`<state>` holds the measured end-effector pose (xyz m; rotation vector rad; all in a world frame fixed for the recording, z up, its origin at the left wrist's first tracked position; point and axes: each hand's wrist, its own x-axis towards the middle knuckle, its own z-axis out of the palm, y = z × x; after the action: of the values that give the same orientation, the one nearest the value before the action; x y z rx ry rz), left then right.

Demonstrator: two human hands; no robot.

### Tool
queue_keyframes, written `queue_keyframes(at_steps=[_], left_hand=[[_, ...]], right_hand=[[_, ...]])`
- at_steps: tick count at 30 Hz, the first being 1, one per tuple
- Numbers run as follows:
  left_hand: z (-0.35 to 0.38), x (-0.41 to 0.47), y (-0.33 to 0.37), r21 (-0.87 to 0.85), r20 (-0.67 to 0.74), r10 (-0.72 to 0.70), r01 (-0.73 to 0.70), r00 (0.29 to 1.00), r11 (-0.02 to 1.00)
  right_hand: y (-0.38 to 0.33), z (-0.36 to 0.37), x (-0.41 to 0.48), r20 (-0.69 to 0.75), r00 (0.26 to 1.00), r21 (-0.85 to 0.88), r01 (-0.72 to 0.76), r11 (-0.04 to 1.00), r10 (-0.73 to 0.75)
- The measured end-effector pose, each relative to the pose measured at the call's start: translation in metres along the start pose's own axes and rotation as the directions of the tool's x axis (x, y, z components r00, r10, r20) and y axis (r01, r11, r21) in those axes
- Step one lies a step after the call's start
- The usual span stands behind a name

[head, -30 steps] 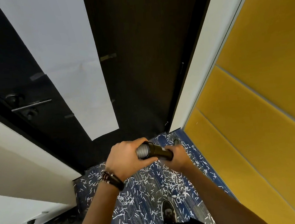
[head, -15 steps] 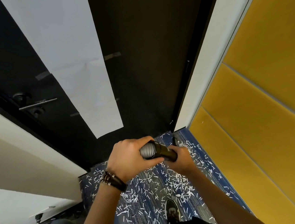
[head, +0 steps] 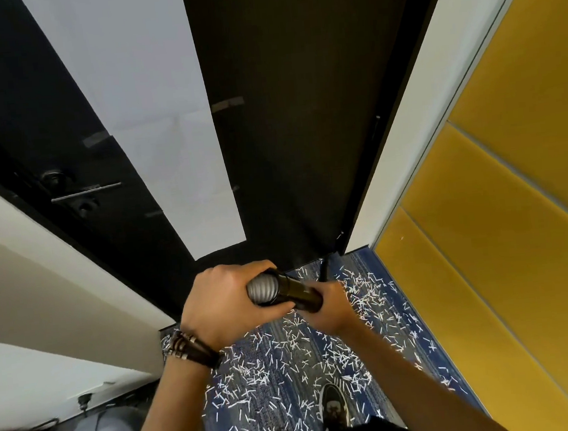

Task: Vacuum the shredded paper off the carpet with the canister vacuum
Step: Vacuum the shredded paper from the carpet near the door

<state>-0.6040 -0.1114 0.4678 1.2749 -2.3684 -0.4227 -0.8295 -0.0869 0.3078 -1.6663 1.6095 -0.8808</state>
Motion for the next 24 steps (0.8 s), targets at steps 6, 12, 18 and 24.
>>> queue_keyframes(at_steps=[6,12,18,24], left_hand=[[0.001,-0.001,0.011,-0.049,-0.002,0.031,-0.031,1.0,0.998],[0.016,0.012,0.037,-0.065,0.011,0.103,-0.102,0.995,0.993],[-0.001,0.022,0.034,-0.009,-0.038,0.143,-0.144,0.989,0.99],[-0.014,0.029,0.041,-0.111,-0.057,0.138,-0.143,0.989,0.983]], right_hand=[[0.004,-0.013,-0.006,-0.005,1.0,0.025,0.01,1.0,-0.01],[0.021,-0.043,-0.015,-0.04,0.999,0.039,0.017,0.999,-0.015],[0.004,-0.032,-0.008,-0.038,0.998,0.127,0.049,0.991,-0.045],[-0.002,-0.045,-0.006,0.005,0.998,0.173,0.063,0.983,-0.064]])
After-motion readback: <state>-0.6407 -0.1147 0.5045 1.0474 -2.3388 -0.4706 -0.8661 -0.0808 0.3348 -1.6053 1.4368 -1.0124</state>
